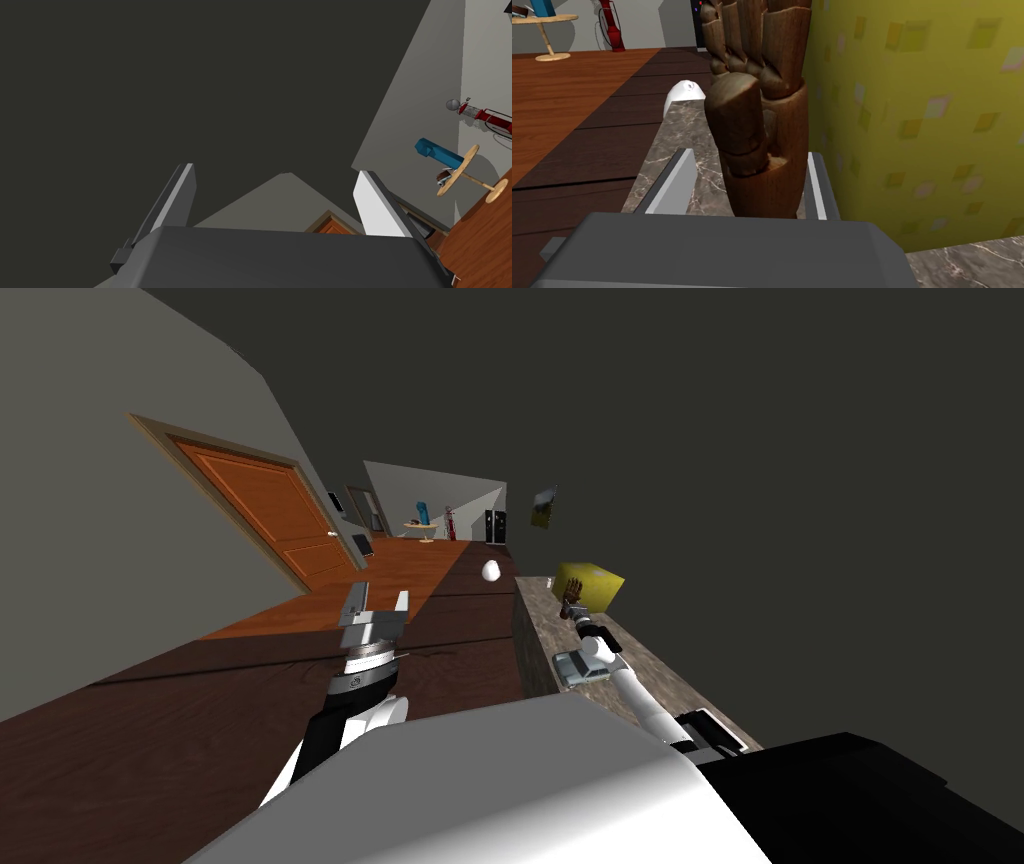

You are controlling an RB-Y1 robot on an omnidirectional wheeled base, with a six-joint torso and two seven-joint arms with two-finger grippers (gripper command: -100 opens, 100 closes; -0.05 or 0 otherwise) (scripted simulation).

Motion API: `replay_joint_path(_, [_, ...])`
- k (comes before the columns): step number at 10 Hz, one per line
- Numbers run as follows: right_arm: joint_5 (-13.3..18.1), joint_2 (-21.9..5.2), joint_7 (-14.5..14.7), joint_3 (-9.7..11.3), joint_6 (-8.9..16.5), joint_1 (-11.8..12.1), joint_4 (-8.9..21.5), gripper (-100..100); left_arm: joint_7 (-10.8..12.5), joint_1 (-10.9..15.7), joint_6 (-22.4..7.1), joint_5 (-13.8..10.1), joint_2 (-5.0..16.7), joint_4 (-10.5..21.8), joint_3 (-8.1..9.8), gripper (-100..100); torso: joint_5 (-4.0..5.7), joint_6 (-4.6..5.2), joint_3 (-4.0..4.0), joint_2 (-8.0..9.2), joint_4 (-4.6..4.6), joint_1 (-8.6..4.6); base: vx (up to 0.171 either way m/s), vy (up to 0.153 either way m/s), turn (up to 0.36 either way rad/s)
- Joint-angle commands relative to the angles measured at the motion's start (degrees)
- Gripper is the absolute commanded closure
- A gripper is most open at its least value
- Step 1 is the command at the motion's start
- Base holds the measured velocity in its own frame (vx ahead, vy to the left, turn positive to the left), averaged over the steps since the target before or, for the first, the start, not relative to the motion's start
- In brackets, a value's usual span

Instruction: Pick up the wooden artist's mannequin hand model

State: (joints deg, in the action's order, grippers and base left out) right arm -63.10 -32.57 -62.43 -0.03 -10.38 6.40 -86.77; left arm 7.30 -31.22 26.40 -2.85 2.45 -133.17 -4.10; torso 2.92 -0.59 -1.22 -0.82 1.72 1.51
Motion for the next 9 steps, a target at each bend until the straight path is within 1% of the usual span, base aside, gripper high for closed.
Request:
replay_joint_path(1, [0.00, 0.00, 0.00, 0.00, 0.00, 0.00, 0.00, 100, 0.00, 0.00, 0.00, 0.00, 0.00, 0.00, 0.00, 0, 0.00, 0.00, 0.00, 0.00, 0.00, 0.00, 0.000, 0.000, 0.000])
replay_joint_path(4, [0.01, 0.01, 0.02, 0.06, 0.03, -0.01, -0.03, 100, 0.00, 0.00, 0.00, 0.00, 0.00, 0.00, 0.00, 0, -0.01, 0.05, 0.02, 0.02, -0.01, 0.00, 0.000, 0.000, 0.000])
replay_joint_path(5, [0.02, 0.01, 0.02, 0.06, 0.03, 0.00, -0.01, 0, 0.00, 0.00, 0.00, 0.00, 0.00, 0.00, 0.00, 0, -0.01, 0.04, 0.03, 0.03, -0.03, 0.00, 0.000, 0.000, 0.000])
replay_joint_path(6, [0.71, 1.89, 0.61, 1.03, -0.27, 0.01, 1.58, 100, 0.00, 0.00, 0.00, 0.00, 0.00, 0.00, 0.00, 0, -0.02, 0.04, 0.04, 0.04, -0.03, 0.00, -0.011, -0.020, 0.030])
replay_joint_path(7, [1.01, 2.69, 0.82, 1.46, -0.42, 0.12, 2.24, 100, 0.00, 0.01, 0.00, 0.00, 0.00, 0.00, 0.00, 0, 0.03, 0.00, 0.03, 0.06, -0.01, -0.03, -0.022, -0.019, 0.069])
replay_joint_path(8, [0.80, 2.77, 1.34, 0.58, 0.32, -0.06, 1.44, 100, 0.00, 0.01, 0.00, 0.00, 0.00, 0.00, 0.00, 0, 0.04, 0.00, 0.04, 0.08, -0.01, -0.05, -0.012, -0.005, 0.018])
replay_joint_path(9, [0.85, 2.93, 1.40, 0.77, 0.30, 0.03, 1.61, 0, 0.00, 0.00, 0.00, 0.00, 0.00, 0.00, 0.00, 0, -0.03, 0.04, 0.08, 0.08, -0.08, -0.02, 0.000, 0.000, 0.000])
